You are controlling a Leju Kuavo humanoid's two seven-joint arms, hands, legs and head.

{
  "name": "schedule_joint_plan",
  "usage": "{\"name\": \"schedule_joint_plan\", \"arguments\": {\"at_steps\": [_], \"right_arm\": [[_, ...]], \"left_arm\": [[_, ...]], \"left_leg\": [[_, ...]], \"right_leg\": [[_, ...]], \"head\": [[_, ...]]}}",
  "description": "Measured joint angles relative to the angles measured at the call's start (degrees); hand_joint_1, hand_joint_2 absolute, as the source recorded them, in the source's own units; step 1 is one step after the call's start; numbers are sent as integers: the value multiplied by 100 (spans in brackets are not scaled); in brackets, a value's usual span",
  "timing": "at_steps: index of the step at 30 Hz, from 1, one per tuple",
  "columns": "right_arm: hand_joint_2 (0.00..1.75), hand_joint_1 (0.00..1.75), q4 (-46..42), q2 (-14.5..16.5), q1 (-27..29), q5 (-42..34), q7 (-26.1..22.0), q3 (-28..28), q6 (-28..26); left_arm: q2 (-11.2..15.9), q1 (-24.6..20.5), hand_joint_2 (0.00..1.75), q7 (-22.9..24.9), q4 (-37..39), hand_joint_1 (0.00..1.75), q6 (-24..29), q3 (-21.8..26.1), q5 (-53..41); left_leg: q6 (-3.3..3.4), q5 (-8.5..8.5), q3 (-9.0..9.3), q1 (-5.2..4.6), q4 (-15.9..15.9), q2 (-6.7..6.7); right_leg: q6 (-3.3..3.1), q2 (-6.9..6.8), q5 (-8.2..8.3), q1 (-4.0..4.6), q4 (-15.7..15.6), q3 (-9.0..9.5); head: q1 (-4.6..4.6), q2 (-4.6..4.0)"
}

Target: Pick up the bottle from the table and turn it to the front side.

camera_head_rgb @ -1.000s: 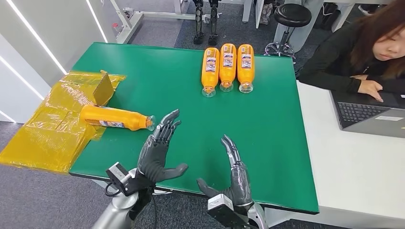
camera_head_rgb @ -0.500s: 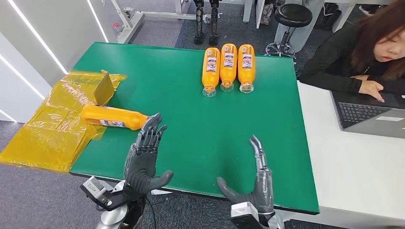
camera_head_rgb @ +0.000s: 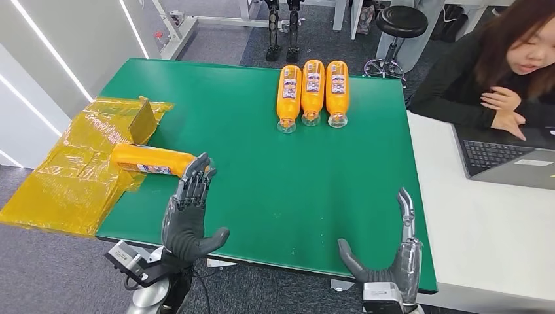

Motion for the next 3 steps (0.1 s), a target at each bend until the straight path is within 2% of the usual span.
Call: {"name": "schedule_joint_plan", "arguments": {"at_steps": [3], "right_arm": [[175, 0, 7, 2, -16, -24, -8, -56, 27]], "left_arm": [[0, -8, 175, 0, 2, 0, 61, 35, -17]], "left_leg": [[0, 0, -1, 0, -1, 0]], "right_leg": [[0, 0, 0, 0, 1, 0]], "head": [[0, 0]]}}
